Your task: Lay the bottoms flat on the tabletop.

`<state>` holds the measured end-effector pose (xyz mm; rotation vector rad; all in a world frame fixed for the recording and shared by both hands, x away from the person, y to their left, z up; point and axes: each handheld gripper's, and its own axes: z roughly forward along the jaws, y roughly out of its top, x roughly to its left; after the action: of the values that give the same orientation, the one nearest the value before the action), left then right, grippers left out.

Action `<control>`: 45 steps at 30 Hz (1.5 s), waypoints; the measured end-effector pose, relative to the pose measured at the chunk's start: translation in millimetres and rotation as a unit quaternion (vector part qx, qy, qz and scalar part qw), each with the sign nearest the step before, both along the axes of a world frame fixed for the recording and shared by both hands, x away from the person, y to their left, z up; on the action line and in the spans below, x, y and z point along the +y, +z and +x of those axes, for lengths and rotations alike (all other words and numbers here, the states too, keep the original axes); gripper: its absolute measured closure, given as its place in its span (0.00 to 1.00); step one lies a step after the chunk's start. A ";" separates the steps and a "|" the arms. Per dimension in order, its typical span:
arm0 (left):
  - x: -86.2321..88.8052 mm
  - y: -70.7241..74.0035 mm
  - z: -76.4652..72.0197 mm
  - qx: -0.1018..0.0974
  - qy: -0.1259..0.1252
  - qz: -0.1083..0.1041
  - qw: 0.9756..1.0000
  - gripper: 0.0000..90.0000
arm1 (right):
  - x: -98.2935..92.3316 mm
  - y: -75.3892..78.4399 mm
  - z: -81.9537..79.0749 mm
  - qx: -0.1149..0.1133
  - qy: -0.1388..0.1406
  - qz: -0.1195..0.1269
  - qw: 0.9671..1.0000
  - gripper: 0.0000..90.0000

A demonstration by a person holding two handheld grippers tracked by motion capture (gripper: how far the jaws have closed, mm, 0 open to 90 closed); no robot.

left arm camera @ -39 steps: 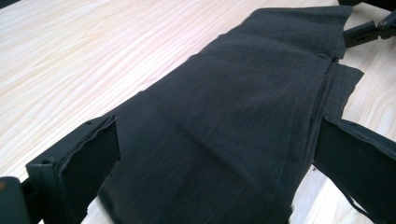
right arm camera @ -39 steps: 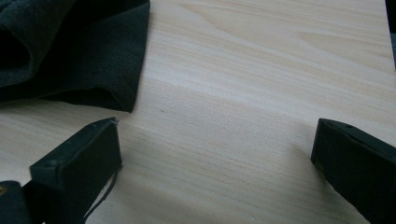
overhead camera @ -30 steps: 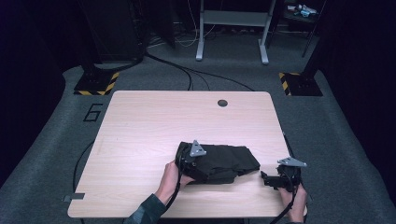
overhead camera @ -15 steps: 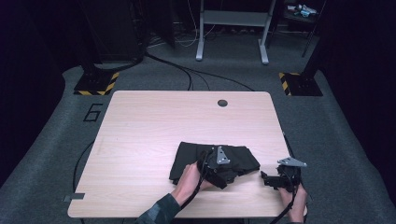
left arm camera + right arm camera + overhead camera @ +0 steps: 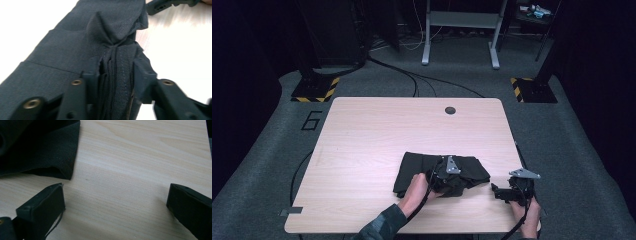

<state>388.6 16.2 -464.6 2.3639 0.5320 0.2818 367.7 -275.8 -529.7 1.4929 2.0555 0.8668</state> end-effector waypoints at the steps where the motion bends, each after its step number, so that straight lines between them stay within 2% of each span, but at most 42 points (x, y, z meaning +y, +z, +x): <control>1: 0.3 0.4 0.2 -0.002 0.001 0.000 1.000 0.73 | 0.0 0.0 0.0 0.000 0.000 0.000 1.000 0.01; 5: 3.4 3.5 1.4 -0.008 0.003 -0.006 1.000 0.78 | -0.2 0.0 0.1 0.000 0.001 0.000 1.000 0.01; 15: 17.7 21.8 4.7 -0.025 0.019 -0.038 0.999 0.79 | -0.1 -0.4 0.2 -0.004 0.000 0.000 1.000 0.01; 17: 23.7 24.8 4.2 -0.033 0.029 -0.049 0.998 0.79 | 0.0 -0.4 0.2 -0.004 0.000 0.000 1.000 0.01; 26: 48.6 39.5 7.4 -0.047 0.055 -0.077 0.994 0.79 | 0.0 -0.5 0.1 -0.004 0.000 -0.001 1.000 0.01; 30: 58.8 45.5 7.5 -0.055 0.071 -0.092 0.992 0.79 | 0.0 -0.5 0.1 -0.004 -0.001 0.000 1.000 0.01; 33: 67.0 50.1 7.5 -0.064 0.078 -0.092 0.991 0.79 | 0.0 -0.4 0.1 -0.004 -0.001 0.000 1.000 0.01; 40: 87.5 58.5 5.5 -0.071 0.102 -0.117 0.985 0.79 | 0.0 -0.5 0.1 -0.004 -0.001 0.000 1.000 0.01; 43: 97.0 60.8 5.7 -0.078 0.116 -0.128 0.982 0.79 | 0.0 -0.5 0.1 -0.004 -0.001 0.000 1.000 0.01; 45: 102.9 62.5 5.7 -0.079 0.122 -0.130 0.981 0.79 | 0.0 -0.5 0.1 -0.004 -0.001 0.000 1.000 0.01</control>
<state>394.2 119.1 -402.1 2.0058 0.7345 0.4774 367.8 -275.8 -530.1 1.4876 2.0483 0.8702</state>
